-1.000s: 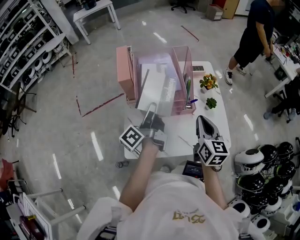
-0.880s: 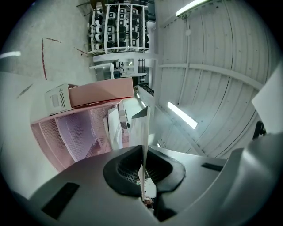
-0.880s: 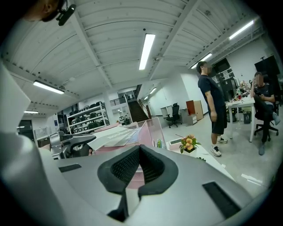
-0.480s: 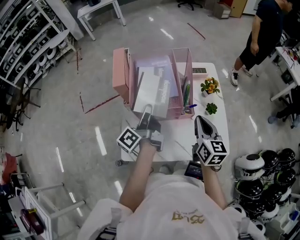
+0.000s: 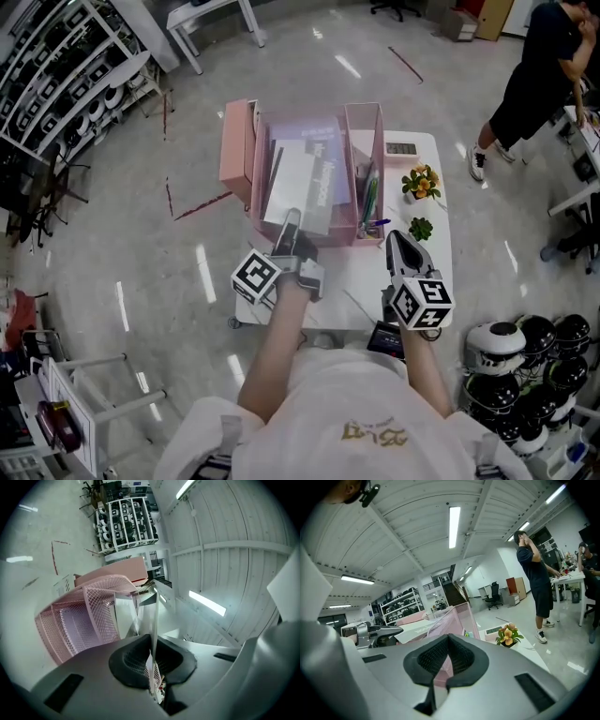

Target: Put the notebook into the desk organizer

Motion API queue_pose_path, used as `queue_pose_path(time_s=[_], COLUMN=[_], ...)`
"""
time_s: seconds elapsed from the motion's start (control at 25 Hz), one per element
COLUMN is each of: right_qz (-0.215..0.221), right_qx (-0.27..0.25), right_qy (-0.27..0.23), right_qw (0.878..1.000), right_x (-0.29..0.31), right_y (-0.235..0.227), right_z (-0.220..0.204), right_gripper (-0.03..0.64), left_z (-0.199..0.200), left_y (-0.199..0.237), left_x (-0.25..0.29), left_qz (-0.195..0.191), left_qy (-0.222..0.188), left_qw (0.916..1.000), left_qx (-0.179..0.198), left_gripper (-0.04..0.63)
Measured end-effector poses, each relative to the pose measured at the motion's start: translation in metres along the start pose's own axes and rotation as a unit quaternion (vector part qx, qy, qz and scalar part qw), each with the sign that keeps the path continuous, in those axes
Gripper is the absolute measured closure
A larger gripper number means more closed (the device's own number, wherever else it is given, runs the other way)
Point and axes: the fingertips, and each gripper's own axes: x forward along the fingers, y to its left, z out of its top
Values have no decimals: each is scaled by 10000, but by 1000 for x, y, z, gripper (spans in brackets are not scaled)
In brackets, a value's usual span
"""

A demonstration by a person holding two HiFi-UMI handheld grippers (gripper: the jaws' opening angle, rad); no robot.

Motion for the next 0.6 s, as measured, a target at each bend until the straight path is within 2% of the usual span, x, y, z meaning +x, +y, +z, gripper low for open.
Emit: queue_pose_path(time_s=[0.6], right_qz=[248], right_qx=[116], right_qy=[82], right_qw=[9996], right_x=[23], right_y=[-22], right_z=[11], right_gripper=[605], left_z=[3], left_y=[1], left_x=[29], left_qz=[490], left_qy=[-143], left_qw=[9975], left_qx=[489], left_gripper=[568])
